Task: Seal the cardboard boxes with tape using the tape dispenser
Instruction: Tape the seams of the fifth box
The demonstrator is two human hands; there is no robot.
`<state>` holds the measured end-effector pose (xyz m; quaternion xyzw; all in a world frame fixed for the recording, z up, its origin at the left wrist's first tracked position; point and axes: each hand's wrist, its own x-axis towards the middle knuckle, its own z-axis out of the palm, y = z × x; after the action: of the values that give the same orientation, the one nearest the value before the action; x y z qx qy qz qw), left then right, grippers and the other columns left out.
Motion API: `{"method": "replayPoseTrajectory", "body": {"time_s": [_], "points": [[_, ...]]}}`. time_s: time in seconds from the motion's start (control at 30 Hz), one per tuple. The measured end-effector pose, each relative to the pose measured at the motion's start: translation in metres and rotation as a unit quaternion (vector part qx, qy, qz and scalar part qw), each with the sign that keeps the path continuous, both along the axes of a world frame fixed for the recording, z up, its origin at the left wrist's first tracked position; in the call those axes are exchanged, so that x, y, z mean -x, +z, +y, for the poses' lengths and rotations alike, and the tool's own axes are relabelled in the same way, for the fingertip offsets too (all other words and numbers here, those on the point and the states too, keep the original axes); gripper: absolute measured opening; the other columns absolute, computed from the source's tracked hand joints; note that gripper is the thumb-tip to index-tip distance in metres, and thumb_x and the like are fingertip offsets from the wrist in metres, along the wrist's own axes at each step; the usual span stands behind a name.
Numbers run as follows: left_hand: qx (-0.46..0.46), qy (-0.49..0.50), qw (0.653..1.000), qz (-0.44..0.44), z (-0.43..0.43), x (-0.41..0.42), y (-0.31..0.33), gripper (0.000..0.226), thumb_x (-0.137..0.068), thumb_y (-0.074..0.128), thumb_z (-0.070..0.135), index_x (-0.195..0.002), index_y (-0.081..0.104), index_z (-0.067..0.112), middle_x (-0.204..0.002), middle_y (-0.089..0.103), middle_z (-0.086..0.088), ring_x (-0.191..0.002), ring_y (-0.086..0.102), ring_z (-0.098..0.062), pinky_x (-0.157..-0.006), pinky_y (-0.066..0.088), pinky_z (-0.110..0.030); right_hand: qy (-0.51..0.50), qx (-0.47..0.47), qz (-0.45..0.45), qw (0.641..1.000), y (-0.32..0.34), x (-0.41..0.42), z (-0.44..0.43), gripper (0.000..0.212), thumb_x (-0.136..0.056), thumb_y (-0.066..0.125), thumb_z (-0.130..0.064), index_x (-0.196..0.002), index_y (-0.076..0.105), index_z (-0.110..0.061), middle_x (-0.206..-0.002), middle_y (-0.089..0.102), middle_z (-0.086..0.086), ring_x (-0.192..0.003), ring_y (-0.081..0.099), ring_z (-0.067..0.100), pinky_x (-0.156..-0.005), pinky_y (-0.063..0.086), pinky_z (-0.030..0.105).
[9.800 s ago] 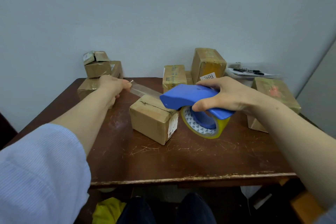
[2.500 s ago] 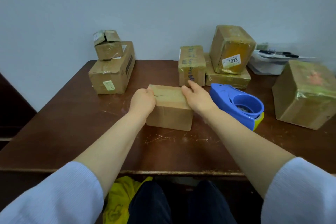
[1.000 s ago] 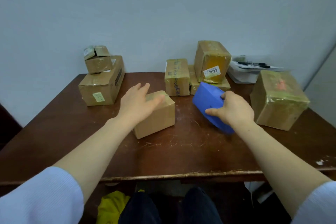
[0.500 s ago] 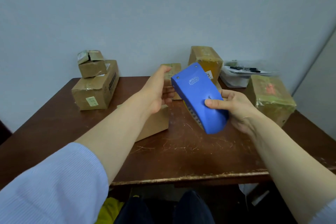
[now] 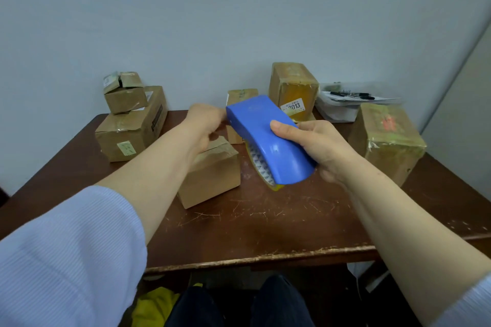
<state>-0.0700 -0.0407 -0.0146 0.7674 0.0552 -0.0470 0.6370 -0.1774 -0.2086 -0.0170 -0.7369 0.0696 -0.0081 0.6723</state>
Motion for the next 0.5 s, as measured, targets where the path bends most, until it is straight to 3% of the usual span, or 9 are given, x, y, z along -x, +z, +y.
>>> {"method": "replayPoseTrajectory", "body": {"time_s": [0.1,0.17,0.2,0.27,0.33,0.4,0.5], "points": [[0.001,0.043,0.999,-0.019,0.006,-0.014,-0.003,0.021,-0.073,0.072,-0.001,-0.062,0.057,0.01,-0.064,0.057,-0.006,-0.05,0.053,-0.016,-0.044,0.044,-0.019,-0.027,0.039,-0.001,0.999,0.004,0.004,0.006,0.038,-0.073,0.078,-0.036,-0.082,0.071,0.0,-0.076,0.073,0.008,-0.063,0.069,0.018,-0.061,0.055,0.029],[-0.002,0.059,0.998,-0.03,0.014,-0.024,-0.006,0.015,-0.077,0.075,0.006,-0.069,0.063,0.008,-0.067,0.061,-0.006,-0.038,0.053,-0.007,-0.038,0.039,-0.013,-0.036,0.046,0.005,0.998,0.003,0.009,0.004,0.036,-0.072,0.079,-0.036,-0.076,0.07,-0.001,-0.07,0.073,0.007,-0.059,0.068,0.018,-0.058,0.054,0.027],[-0.012,0.06,0.998,-0.031,0.017,-0.028,-0.009,0.011,-0.078,0.076,0.01,-0.076,0.066,0.006,-0.073,0.065,-0.007,-0.042,0.055,-0.005,-0.04,0.04,-0.014,-0.038,0.046,0.011,0.998,0.001,0.012,0.003,0.035,-0.072,0.079,-0.036,-0.073,0.069,-0.002,-0.068,0.072,0.007,-0.058,0.067,0.018,-0.057,0.053,0.027],[-0.033,0.06,0.997,-0.029,0.02,-0.035,-0.019,0.022,-0.075,0.079,0.017,-0.088,0.07,0.002,-0.087,0.07,-0.009,-0.066,0.065,-0.014,-0.058,0.051,-0.022,-0.042,0.05,0.023,0.998,-0.005,0.015,0.003,0.033,-0.072,0.079,-0.036,-0.067,0.068,-0.005,-0.065,0.071,0.006,-0.055,0.066,0.017,-0.054,0.052,0.026],[-0.049,0.057,0.997,-0.028,0.018,-0.039,-0.028,0.023,-0.072,0.081,0.018,-0.085,0.072,0.001,-0.09,0.072,-0.013,-0.084,0.069,-0.025,-0.081,0.057,-0.037,-0.046,0.059,0.028,0.997,-0.012,0.015,0.005,0.035,-0.073,0.079,-0.037,-0.07,0.069,-0.003,-0.068,0.071,0.008,-0.057,0.066,0.018,-0.057,0.052,0.028],[-0.054,0.042,0.997,-0.027,0.014,-0.039,-0.032,0.017,-0.074,0.08,0.015,-0.08,0.071,0.002,-0.088,0.071,-0.015,-0.079,0.068,-0.024,-0.085,0.056,-0.039,-0.056,0.058,0.032,0.996,-0.015,0.014,0.004,0.04,-0.073,0.079,-0.037,-0.077,0.071,0.002,-0.072,0.072,0.011,-0.06,0.067,0.02,-0.061,0.053,0.031],[-0.072,0.022,0.997,-0.035,0.011,-0.035,-0.033,0.012,-0.079,0.076,0.015,-0.078,0.07,0.005,-0.085,0.07,-0.014,-0.067,0.063,-0.019,-0.077,0.057,-0.034,-0.063,0.048,0.037,0.996,-0.016,0.014,0.002,0.04,-0.073,0.079,-0.036,-0.076,0.07,0.003,-0.071,0.072,0.011,-0.058,0.066,0.02,-0.061,0.052,0.031]]}}
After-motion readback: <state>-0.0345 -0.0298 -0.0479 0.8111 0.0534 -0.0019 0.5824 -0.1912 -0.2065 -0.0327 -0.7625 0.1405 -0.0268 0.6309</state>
